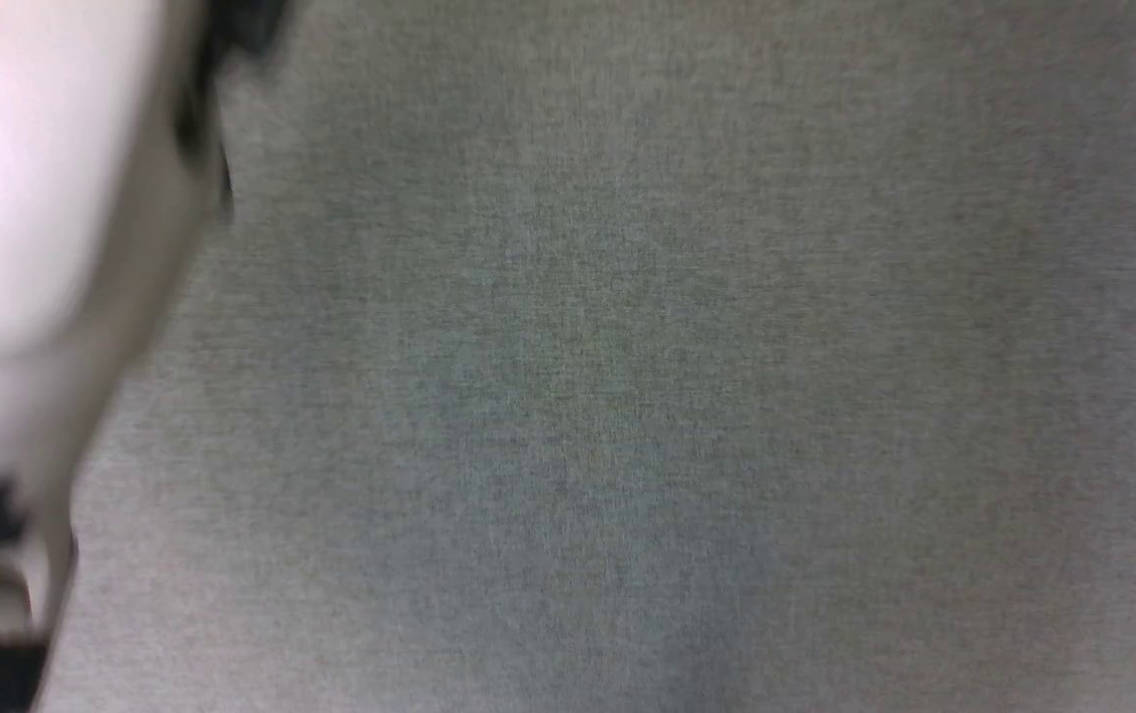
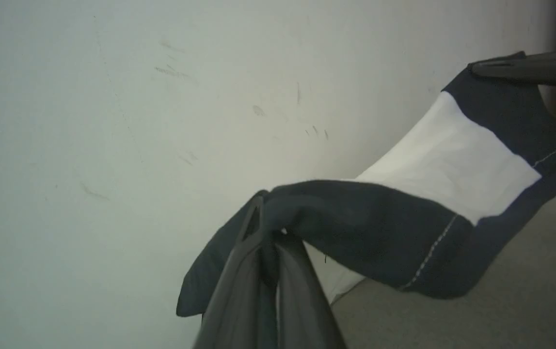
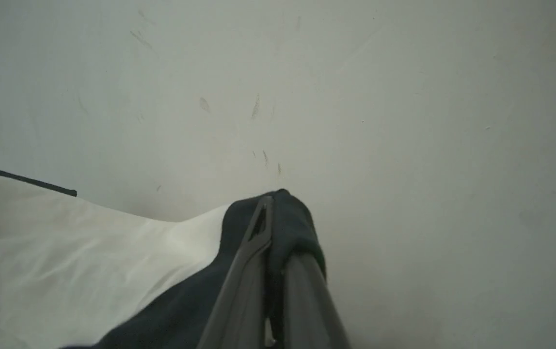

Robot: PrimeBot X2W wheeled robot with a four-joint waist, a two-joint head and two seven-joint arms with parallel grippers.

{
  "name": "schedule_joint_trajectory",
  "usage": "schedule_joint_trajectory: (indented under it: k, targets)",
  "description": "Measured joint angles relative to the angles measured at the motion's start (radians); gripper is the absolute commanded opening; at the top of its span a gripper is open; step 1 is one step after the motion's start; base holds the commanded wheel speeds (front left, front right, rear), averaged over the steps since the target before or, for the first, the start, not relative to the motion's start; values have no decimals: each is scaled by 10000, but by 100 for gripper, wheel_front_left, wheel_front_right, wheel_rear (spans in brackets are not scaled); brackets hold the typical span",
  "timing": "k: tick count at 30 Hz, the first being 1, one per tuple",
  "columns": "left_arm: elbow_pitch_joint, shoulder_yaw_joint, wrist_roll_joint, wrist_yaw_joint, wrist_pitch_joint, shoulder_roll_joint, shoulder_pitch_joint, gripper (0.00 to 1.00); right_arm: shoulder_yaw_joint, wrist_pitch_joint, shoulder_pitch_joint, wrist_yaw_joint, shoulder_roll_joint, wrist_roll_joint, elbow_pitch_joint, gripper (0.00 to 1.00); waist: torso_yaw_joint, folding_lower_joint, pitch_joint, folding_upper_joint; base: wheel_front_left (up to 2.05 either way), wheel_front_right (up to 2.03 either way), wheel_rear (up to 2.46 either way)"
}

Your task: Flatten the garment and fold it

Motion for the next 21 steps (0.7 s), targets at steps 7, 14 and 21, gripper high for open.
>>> schedule_joint_trajectory:
  k: [7, 14, 21]
  targets:
    - [-2660, -951, 240, 1290, 821, 1032, 4045, 0, -1160, 410, 4236, 0, 267, 274, -1979, 0, -24, -1, -1050, 0, 0, 0, 0]
    - [-3695, -1751, 456, 2811, 874, 1166, 7276, 0, -1889, 401, 7463, 0, 1114, 288, -3187, 0, -38, -2, -1949, 0, 0, 0, 0]
    - [-3308, -2197, 73, 3319, 587, 1143, 9104, 0, -2245, 265, 9639, 0, 1977, 205, -3440, 0, -48, 0, -2615, 0, 0, 0, 0]
